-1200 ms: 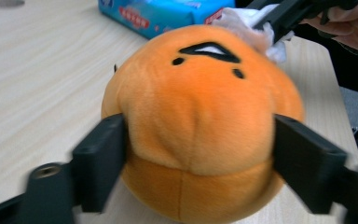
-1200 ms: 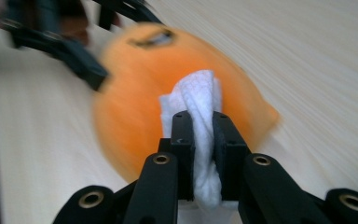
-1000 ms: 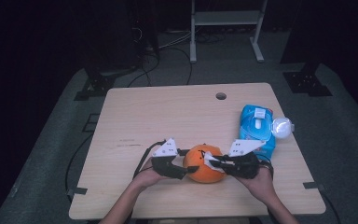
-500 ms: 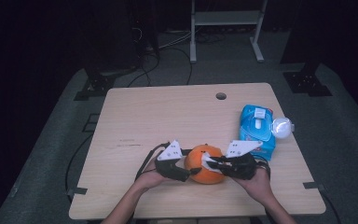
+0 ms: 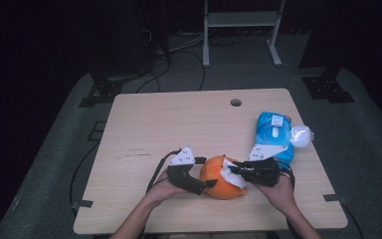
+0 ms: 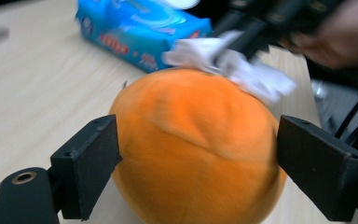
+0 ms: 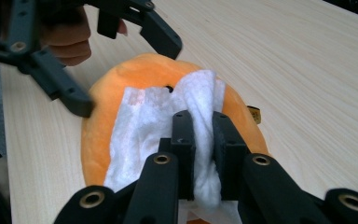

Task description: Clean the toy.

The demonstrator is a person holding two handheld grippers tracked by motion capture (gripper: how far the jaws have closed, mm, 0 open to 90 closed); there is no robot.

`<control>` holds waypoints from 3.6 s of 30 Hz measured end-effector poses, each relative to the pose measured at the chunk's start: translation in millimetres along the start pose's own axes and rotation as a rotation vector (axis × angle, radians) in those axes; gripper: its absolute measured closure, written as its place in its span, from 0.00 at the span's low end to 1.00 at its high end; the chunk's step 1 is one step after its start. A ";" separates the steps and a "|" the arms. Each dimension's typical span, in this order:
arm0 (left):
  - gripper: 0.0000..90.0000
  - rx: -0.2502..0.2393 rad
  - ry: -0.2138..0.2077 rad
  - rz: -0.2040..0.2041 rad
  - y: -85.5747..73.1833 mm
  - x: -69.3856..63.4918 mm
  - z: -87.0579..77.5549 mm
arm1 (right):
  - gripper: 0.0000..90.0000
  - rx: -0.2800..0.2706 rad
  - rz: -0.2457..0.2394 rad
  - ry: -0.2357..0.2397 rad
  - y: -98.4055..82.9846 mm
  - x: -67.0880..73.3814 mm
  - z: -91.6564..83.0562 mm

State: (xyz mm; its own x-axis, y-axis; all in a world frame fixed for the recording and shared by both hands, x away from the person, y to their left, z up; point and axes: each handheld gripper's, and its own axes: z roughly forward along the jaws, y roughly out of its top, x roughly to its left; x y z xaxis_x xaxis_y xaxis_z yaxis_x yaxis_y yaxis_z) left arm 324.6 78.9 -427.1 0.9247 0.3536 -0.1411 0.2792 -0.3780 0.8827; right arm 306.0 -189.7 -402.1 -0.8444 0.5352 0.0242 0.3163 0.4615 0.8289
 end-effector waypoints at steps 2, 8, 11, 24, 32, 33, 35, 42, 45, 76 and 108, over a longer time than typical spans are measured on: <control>0.24 0.015 0.005 0.021 -1.7 -2.0 1.4 | 0.89 0.004 -0.016 -0.005 0.3 4.7 0.9; 0.32 0.015 0.031 0.062 -4.3 -3.3 0.2 | 0.81 -0.033 -0.074 -0.074 2.5 16.3 -4.7; 0.31 0.012 0.024 0.052 -5.9 -1.1 -0.2 | 0.76 -0.041 -0.116 -0.142 2.6 22.1 -7.8; 0.34 0.013 0.020 0.070 -5.7 -1.7 0.6 | 0.66 -0.008 -0.220 -0.029 0.5 34.3 4.4; 0.37 0.021 0.014 0.129 -6.1 -4.6 0.0 | 0.88 -0.002 -0.188 -0.067 3.2 25.0 -1.2; 0.37 0.019 0.008 0.136 -6.9 -4.4 0.0 | 0.88 0.006 -0.117 -0.098 -1.2 10.3 -4.5; 0.32 0.018 0.011 0.112 -6.4 -1.8 -0.2 | 0.88 0.014 -0.039 -0.071 -8.7 -3.5 -4.4; 0.31 0.013 0.013 0.072 -3.6 -1.5 0.2 | 0.88 -0.014 -0.037 -0.017 -1.4 7.1 0.9; 0.36 0.019 0.015 0.196 -0.8 -13.4 1.7 | 0.89 -0.038 -0.078 0.014 8.2 21.9 3.1; 0.41 0.044 -0.020 0.290 -2.2 -22.1 4.1 | 0.89 0.014 -0.021 0.020 7.1 1.6 2.9; 0.35 0.104 0.026 0.074 -3.7 0.7 -7.0 | 0.89 0.008 -0.026 -0.003 -3.2 13.6 9.7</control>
State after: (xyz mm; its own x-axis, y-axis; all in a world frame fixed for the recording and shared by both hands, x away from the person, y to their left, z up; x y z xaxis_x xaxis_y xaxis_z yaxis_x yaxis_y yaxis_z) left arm 322.4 86.6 -427.3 0.9371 0.3432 -0.0645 0.2371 -0.4898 0.8390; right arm 297.7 -177.0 -409.8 -0.8508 0.5255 0.0012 0.2981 0.4807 0.8246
